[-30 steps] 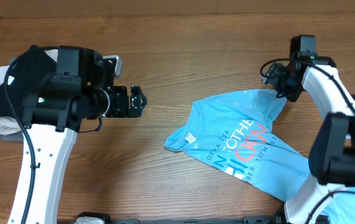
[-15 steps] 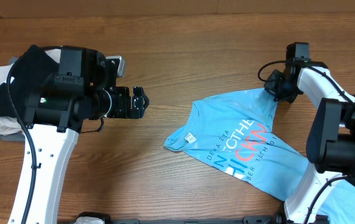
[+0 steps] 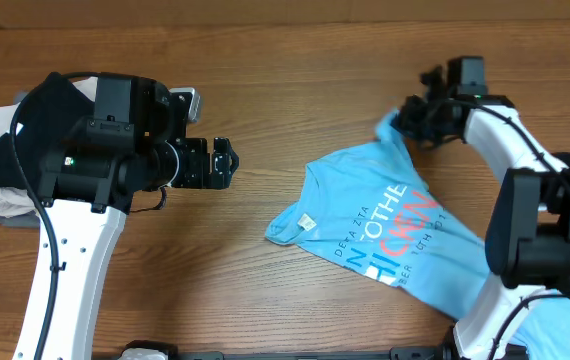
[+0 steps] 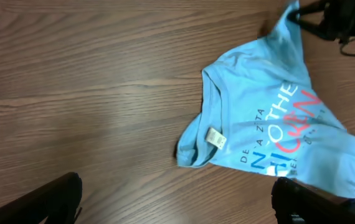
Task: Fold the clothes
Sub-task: 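Drag the blue T-shirt with the right gripper to the table center and release, then grasp the T-shirt's left end with the left gripper and pull it left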
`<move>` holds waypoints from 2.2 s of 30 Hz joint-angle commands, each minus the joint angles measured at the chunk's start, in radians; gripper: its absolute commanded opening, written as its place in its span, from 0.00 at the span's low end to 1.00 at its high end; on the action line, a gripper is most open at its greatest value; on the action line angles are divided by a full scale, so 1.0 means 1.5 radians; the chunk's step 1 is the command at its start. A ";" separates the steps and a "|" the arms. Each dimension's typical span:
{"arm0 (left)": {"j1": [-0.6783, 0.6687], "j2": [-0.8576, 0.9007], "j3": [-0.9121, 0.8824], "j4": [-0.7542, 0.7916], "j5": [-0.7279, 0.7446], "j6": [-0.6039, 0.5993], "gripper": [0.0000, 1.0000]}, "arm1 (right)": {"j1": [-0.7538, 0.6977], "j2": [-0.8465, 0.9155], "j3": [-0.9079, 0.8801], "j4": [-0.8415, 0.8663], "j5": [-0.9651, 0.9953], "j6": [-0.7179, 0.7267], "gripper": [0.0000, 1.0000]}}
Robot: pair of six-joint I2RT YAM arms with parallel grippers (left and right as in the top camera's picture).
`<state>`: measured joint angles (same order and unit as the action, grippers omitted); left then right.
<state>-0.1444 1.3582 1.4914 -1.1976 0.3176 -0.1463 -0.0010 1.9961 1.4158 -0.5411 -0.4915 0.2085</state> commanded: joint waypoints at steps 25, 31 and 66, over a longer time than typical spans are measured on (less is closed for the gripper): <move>-0.009 0.021 0.015 0.007 -0.024 0.033 1.00 | 0.201 -0.105 0.022 0.061 0.022 0.081 0.51; -0.053 0.120 0.015 0.042 -0.024 0.043 1.00 | 0.105 -0.180 0.022 -0.059 0.012 0.051 0.52; -0.084 0.538 0.026 0.210 0.061 0.022 0.04 | 0.059 -0.387 0.021 -0.326 0.109 0.013 0.54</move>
<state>-0.2874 2.1548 1.5082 -0.8600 0.3874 -0.1066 0.0921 1.4296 1.4277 -1.0264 -0.3874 0.2348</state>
